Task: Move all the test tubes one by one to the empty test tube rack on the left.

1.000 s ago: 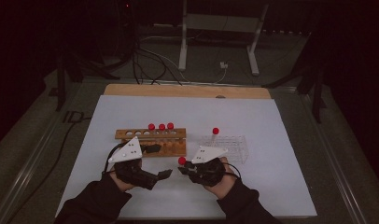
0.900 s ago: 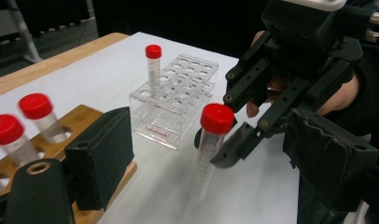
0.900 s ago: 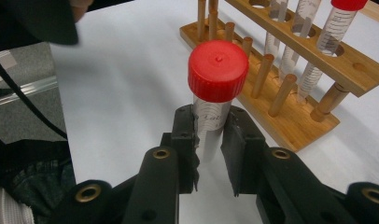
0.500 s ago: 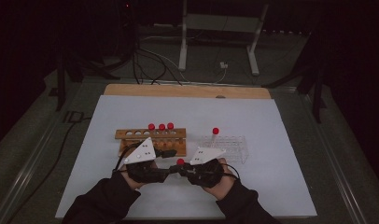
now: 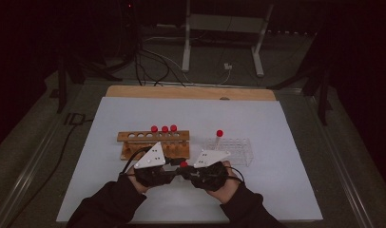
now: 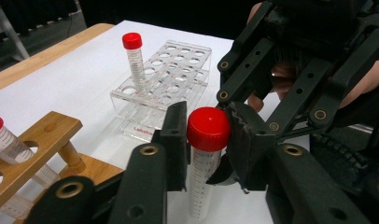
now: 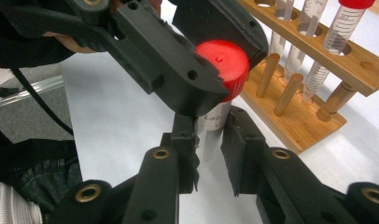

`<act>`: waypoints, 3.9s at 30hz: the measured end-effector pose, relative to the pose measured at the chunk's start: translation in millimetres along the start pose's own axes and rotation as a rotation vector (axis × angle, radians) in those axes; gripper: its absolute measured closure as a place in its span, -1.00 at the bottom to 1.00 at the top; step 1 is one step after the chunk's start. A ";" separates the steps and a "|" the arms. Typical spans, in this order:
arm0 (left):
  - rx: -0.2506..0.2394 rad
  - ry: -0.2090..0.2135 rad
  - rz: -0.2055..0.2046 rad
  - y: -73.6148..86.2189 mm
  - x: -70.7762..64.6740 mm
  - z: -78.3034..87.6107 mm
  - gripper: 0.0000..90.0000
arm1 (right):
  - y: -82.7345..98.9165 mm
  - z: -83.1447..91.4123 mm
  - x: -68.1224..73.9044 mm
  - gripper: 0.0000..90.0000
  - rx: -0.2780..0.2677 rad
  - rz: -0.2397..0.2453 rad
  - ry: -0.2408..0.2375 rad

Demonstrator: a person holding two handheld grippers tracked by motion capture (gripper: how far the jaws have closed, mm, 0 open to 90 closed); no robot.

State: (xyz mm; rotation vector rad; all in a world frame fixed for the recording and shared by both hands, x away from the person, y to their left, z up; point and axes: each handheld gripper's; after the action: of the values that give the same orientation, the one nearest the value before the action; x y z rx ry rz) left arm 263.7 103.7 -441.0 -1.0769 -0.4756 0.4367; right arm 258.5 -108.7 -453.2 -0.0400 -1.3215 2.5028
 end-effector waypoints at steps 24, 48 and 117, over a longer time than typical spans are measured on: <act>-0.003 -0.067 0.027 0.2 20.6 16.9 0.60 | -0.7 12.8 -2.6 0.14 -0.080 0.003 0.040; -0.030 -0.288 0.067 -10.4 73.6 62.7 0.60 | -2.1 31.5 -6.2 -1.00 -0.181 -0.031 0.054; 0.061 -0.416 0.199 39.1 120.3 8.0 0.59 | 0.0 40.5 -10.1 -1.00 -0.207 -0.027 0.053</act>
State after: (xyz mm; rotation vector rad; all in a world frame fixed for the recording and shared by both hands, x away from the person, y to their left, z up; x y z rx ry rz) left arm 353.4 192.3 -454.7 -0.9786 -0.7189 0.8546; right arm 261.3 -144.0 -431.2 -0.1328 -1.5429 2.3161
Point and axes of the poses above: each handheld gripper's, and its own axes: z roughly backward along the jaws, y roughly out of its underside, x roughly to its left, and after that the axes turned 14 degrees about -y, right-handed
